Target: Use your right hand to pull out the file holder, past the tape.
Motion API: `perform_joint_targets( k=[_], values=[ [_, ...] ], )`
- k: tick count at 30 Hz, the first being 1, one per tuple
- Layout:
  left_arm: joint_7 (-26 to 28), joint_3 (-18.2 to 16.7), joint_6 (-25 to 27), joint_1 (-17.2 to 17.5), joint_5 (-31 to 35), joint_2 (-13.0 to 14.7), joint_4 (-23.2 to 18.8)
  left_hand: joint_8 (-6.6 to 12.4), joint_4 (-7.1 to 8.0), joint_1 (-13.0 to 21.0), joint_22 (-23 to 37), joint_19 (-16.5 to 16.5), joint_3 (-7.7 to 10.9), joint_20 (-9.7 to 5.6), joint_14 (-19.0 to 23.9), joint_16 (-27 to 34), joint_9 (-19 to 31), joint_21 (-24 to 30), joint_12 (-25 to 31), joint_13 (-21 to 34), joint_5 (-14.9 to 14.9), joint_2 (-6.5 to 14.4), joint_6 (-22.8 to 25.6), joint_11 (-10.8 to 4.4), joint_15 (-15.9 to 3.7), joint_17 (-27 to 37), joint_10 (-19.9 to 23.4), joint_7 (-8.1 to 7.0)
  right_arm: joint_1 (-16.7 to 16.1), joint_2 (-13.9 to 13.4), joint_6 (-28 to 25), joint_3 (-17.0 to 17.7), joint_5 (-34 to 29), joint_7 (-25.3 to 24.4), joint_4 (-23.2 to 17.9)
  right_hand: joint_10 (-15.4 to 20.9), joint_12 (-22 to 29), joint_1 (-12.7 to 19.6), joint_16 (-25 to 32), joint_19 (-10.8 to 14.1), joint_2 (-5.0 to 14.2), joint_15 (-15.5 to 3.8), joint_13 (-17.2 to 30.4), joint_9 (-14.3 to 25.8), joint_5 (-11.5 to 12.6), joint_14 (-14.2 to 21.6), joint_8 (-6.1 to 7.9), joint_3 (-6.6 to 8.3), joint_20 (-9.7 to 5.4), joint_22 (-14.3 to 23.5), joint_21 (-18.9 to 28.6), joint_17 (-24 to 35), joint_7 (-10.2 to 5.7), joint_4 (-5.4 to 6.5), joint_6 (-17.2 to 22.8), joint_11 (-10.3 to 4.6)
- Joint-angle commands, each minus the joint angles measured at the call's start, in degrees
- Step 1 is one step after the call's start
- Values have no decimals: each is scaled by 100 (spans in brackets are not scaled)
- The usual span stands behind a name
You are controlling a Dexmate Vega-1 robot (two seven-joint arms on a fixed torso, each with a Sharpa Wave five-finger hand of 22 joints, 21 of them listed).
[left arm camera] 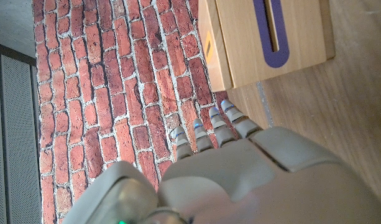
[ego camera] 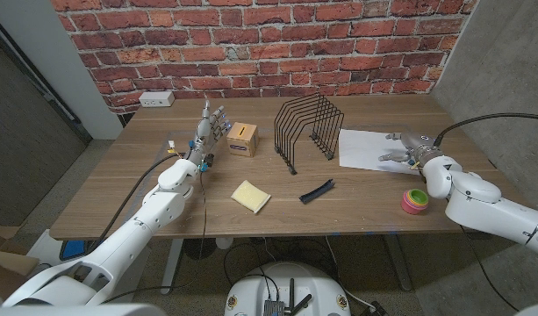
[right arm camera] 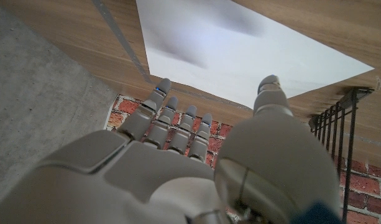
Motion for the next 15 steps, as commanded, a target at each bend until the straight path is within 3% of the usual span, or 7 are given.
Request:
perform_joint_targets(
  k=[1,15],
  values=[
    [-2,0,0,-3,0,1,4,22,40,-14,32,47,0,6,38,36,9,50,37,32,23,62,3,-33,-25,15,0,-48,8,208,196,239,501,-288,36,-61,21,-119,24,-33,70,-274,0,-2,-34,-86,0,-2,5,21,-7,13,16,71,-47,41],
    [1,-1,1,3,0,3,-4,21,41,-14,32,42,1,4,35,35,9,48,35,32,23,63,1,-40,-21,15,-6,-46,197,637,204,273,873,-673,175,-8,83,-260,69,-31,190,-257,-2,-7,-90,-112,57,-18,-22,15,3,-4,85,134,-3,137]
  ],
)
